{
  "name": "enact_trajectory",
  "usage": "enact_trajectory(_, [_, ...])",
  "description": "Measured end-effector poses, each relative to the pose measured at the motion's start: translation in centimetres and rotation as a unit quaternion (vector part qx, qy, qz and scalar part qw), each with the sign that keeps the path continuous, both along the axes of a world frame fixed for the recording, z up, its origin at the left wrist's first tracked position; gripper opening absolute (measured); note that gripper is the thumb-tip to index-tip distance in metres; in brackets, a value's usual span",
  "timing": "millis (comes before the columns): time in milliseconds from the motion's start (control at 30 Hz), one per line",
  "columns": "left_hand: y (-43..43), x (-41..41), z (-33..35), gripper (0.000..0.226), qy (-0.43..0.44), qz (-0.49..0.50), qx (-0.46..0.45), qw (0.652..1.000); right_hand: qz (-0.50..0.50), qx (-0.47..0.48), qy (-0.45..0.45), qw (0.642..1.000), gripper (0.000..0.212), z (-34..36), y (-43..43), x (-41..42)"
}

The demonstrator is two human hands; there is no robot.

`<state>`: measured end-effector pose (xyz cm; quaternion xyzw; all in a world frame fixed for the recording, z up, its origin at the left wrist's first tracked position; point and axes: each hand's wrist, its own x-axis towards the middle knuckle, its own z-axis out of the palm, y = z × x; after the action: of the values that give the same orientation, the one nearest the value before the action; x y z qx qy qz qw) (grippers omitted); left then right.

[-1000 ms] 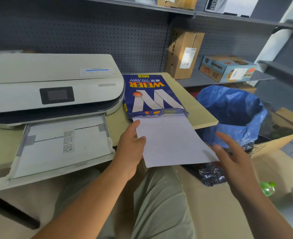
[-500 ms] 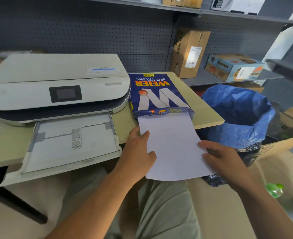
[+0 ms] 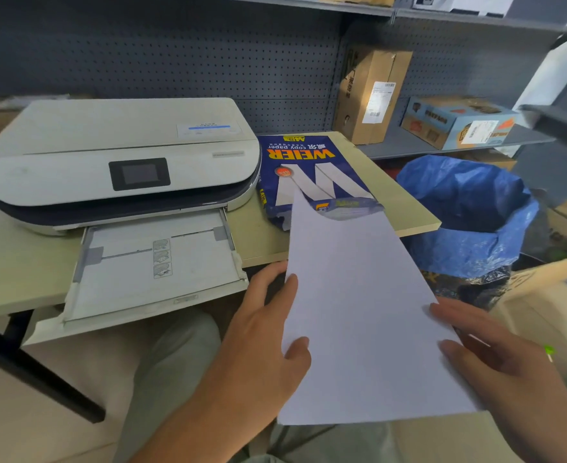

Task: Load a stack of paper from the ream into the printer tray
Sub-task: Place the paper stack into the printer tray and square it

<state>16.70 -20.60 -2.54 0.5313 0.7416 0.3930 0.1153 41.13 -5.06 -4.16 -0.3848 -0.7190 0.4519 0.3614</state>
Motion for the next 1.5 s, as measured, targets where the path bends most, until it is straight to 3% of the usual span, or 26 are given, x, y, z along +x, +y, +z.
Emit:
enact_trajectory(467, [-5.2,-4.7,2.2,0.073,0.027,0.071,0.022,0.997,0.068,0.100,0.025,0.992,0.049,2.4,-3.5,-7.3])
enact_trajectory(700, [-8.0,-7.8,2.7,0.075,0.037,0.148,0.016,0.988,0.100,0.242,-0.027,0.965,0.041,1.6,-4.0,-12.7])
enact_trajectory(1167, [-12.8,-12.1,-1.7,0.064,-0.035,0.238,-0.065,0.968,0.203,0.148,-0.013,0.968,0.047,-2.7,-6.8,-19.2])
enact_trajectory(1300, [-14.0,-12.6,-2.6,0.061,-0.121,0.248,-0.038,0.960,0.208,0.125,-0.017,0.970,0.046,-3.1,-7.3,-18.8])
enact_trajectory(1400, [-14.8,-12.5,-2.7,0.058,-0.265,0.246,0.008,0.932,0.228,0.104,-0.012,0.968,0.045,-3.1,-7.8,-18.2])
enact_trajectory(1500, [-15.4,-12.4,-2.7,0.056,-0.336,0.247,0.042,0.908,0.247,0.070,-0.012,0.966,0.045,-3.1,-8.2,-17.5])
